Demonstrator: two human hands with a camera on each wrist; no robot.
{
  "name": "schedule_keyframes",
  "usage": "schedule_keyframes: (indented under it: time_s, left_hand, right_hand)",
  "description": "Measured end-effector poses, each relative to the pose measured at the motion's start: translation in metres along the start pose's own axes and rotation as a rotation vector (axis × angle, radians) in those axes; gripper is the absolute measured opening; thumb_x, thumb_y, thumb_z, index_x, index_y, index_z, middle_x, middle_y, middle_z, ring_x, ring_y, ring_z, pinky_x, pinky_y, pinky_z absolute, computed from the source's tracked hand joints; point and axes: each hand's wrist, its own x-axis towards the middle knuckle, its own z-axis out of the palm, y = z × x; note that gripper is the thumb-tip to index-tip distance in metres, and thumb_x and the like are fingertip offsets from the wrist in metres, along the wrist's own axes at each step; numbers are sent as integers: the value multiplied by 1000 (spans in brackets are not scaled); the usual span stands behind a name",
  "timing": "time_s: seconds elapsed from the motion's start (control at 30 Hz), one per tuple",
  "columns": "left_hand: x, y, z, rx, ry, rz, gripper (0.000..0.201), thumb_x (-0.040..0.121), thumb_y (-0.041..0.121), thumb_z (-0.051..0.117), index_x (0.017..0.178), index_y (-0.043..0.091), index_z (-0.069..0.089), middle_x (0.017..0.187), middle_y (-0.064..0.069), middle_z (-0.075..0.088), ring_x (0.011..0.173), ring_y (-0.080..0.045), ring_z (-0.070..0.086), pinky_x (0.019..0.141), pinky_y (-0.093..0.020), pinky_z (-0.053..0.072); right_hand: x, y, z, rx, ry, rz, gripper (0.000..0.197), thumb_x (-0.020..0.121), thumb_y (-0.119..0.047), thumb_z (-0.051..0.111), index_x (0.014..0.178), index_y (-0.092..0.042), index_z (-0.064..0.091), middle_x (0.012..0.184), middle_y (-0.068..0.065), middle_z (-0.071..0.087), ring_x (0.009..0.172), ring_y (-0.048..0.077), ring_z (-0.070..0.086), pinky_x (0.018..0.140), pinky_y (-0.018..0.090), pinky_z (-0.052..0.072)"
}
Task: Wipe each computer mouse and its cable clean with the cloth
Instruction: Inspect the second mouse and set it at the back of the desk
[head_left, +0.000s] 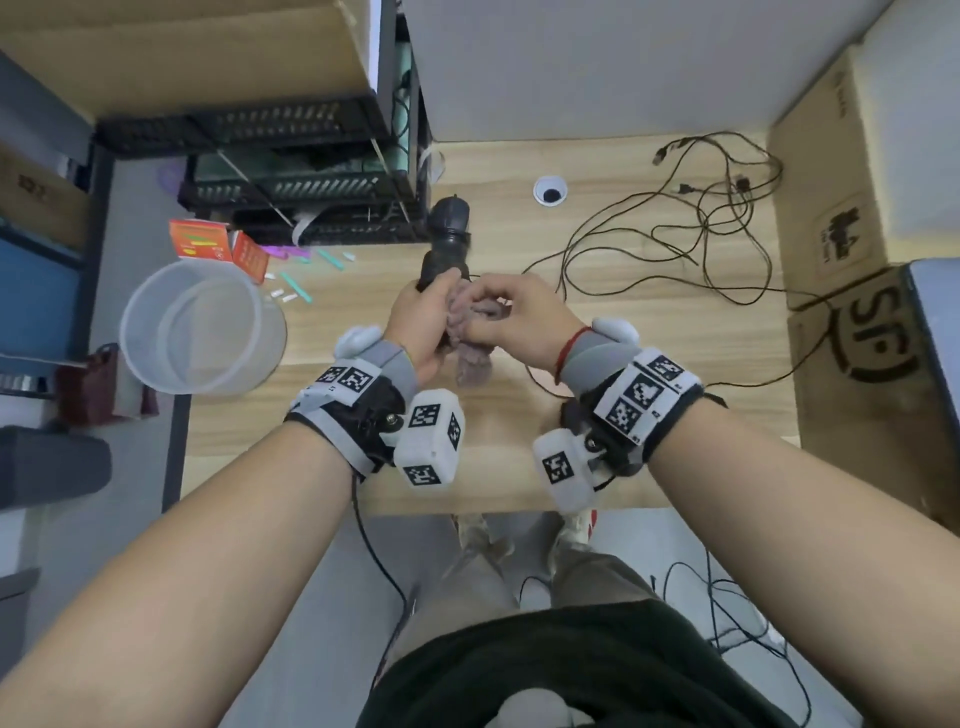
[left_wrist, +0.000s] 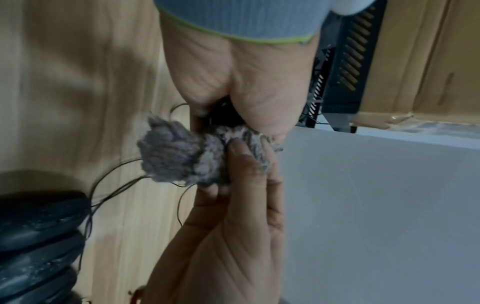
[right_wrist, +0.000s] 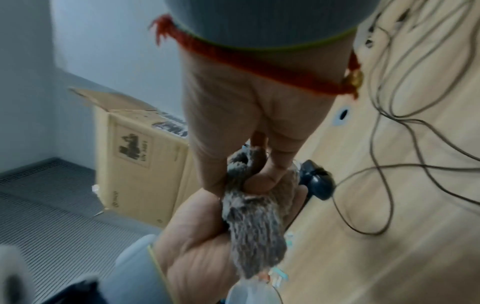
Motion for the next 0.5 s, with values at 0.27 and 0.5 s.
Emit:
schedule_keyframes:
  time_s: [0.27, 0.5]
  left_hand:
    - [-21, 45, 30, -17, -142, 133, 30, 103, 20, 57, 125, -1, 55, 99, -17, 71, 85, -28, 70, 66, -37, 59]
    - [-37, 68, 47, -5, -179, 224, 30, 102, 18, 59, 124, -2, 54, 100, -19, 71, 88, -30, 71, 68, -37, 59]
  right_hand:
    - [-5, -28, -36, -210, 233, -23, 18, 68, -17, 76, 74, -33, 72, 68, -14, 67, 67, 4, 62, 71, 26, 54]
    - [-7, -58, -52, -259, 270, -73, 15, 75, -11, 75, 81, -25, 73, 67, -11, 63, 64, 0, 55, 69, 23, 49]
